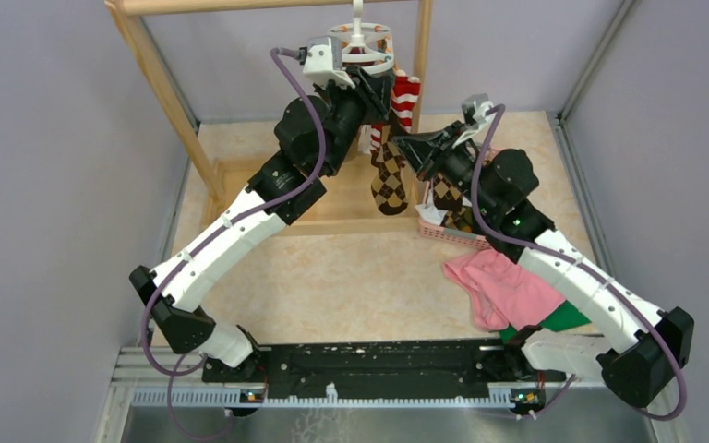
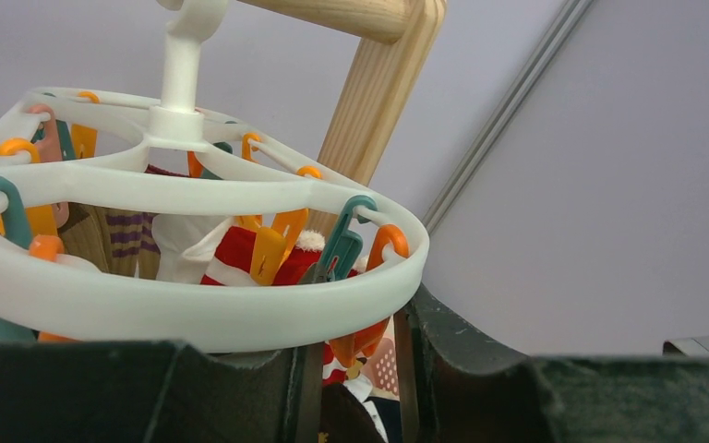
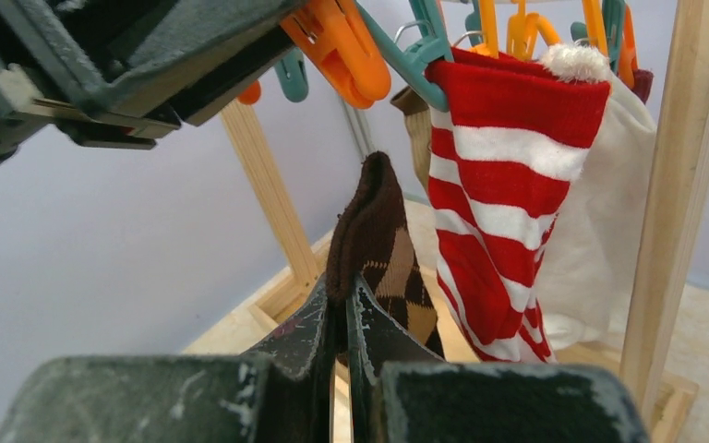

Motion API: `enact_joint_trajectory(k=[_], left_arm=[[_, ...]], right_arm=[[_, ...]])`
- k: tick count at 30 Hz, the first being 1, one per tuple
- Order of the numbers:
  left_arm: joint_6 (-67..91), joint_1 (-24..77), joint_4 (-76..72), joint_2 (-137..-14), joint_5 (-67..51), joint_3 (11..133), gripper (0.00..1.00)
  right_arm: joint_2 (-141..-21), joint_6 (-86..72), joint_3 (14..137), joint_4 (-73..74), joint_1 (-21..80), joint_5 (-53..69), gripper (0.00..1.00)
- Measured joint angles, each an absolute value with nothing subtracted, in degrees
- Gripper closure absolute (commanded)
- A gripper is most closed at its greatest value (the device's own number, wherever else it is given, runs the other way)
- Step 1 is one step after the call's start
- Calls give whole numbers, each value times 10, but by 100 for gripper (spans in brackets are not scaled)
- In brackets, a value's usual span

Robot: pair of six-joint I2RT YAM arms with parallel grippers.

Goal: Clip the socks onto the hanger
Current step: Open the clamp at the hanger, then clamp the sock onto the hanger.

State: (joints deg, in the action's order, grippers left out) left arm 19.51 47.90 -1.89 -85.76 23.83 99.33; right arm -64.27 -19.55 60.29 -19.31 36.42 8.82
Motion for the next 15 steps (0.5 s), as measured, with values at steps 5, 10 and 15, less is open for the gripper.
enact_joint_trajectory(k=[5, 10, 15], left_arm=[[195, 479, -19, -858, 238, 993, 83], [194, 479, -20, -858, 238, 993, 83], [194, 479, -20, -858, 236, 993, 84]], right_arm=[[-663, -183, 625, -175, 363, 75, 100], [-667, -176, 636, -161, 363, 65, 100], [-675, -173, 657, -158, 363, 65, 100]])
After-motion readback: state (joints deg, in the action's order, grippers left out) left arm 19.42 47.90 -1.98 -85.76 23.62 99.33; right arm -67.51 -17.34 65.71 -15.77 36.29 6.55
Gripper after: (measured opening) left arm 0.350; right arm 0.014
